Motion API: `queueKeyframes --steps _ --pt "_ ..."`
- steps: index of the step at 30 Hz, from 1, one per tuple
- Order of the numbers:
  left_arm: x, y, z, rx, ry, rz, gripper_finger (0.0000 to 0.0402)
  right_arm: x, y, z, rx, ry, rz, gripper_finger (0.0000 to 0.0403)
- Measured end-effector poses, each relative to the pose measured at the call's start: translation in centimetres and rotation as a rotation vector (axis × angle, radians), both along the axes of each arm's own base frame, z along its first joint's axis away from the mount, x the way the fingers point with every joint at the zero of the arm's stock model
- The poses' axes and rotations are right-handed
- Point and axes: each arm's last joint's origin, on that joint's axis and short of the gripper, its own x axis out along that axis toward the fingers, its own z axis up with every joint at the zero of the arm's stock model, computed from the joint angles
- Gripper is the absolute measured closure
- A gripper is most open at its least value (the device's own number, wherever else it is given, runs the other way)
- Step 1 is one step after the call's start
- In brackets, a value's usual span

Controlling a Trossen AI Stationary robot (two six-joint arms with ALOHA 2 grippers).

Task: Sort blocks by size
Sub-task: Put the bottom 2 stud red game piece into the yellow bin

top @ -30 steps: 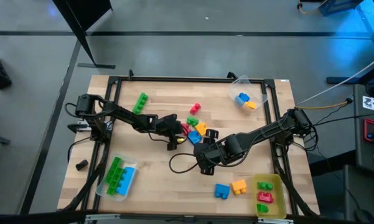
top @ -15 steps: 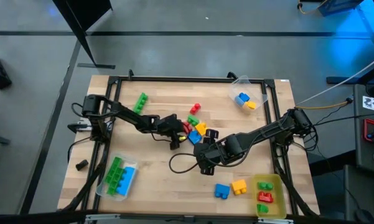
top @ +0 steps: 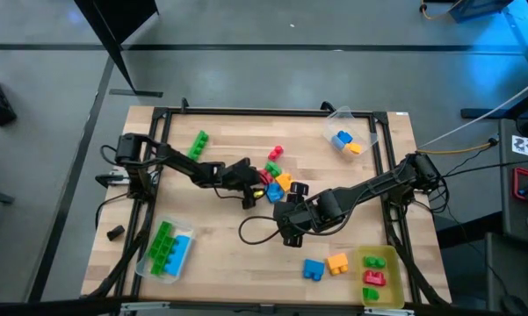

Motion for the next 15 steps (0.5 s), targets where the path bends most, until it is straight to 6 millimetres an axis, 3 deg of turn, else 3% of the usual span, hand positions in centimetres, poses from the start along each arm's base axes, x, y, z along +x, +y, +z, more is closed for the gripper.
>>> queueKeyframes --steps 6,15 --pt "-0.1 -0.8 0.3 0.009 0.003 -0.03 0.0259 0.0 0.0 0.0 -0.002 0.004 0.002 0.0183" --pt "-0.2 -1.6 1.5 0.24 0.02 -0.18 0.0272 0.0 0.0 0.0 -0.002 0.003 0.002 0.0183"
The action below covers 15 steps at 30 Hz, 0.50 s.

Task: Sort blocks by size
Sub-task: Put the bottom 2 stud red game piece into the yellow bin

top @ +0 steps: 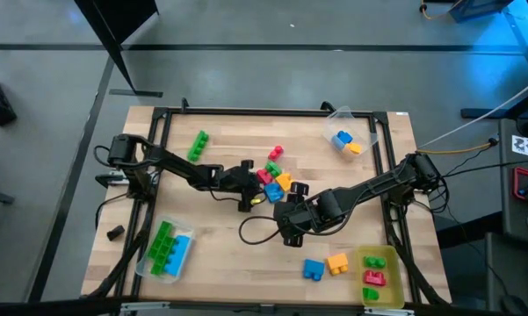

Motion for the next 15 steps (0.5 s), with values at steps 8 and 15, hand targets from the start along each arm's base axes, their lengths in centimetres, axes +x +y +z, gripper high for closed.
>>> queueKeyframes --steps 8,15 --pt "-0.1 0.9 -0.1 0.192 0.047 0.01 0.0272 0.0 0.0 0.0 0.001 -0.001 0.0 0.0183" --pt "0.0 1.9 -0.6 0.228 0.067 0.022 0.0272 0.0 0.0 0.0 0.0 -0.002 0.0 0.0183"
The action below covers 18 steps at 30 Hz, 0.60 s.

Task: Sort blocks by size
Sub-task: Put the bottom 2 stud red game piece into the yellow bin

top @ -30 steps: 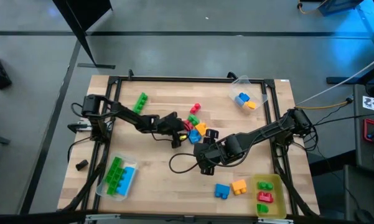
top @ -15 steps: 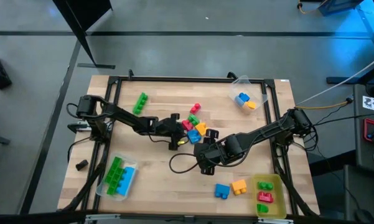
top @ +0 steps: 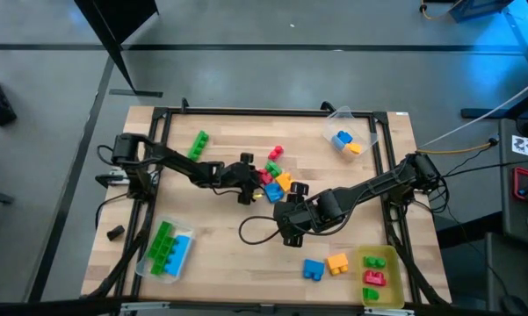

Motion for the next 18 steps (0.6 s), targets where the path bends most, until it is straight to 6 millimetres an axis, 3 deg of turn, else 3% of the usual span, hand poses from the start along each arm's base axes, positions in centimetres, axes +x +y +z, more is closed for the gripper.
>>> queueKeyframes --steps 18 --pt "1.3 0.3 -2.3 0.141 -0.039 -0.075 0.0272 0.0 0.0 0.0 0.0 -0.002 0.0 0.0183"
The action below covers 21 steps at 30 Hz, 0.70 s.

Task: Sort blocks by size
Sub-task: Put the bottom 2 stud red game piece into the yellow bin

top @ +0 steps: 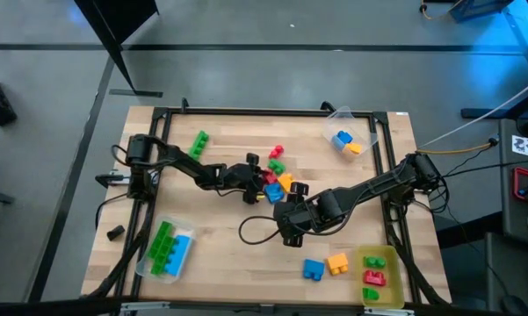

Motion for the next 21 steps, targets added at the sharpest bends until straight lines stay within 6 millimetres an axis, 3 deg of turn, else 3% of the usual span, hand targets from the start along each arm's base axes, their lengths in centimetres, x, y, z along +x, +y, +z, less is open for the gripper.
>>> queueKeyframes --steps 9,21 --pt "0.79 0.19 0.16 0.055 -0.048 -0.032 0.0288 0.0 0.0 0.0 0.0 0.0 0.0 0.0183" --pt "0.81 0.71 0.05 0.005 -0.019 -0.009 0.0393 -0.01 0.02 0.0 0.001 0.0 -0.001 0.0183"
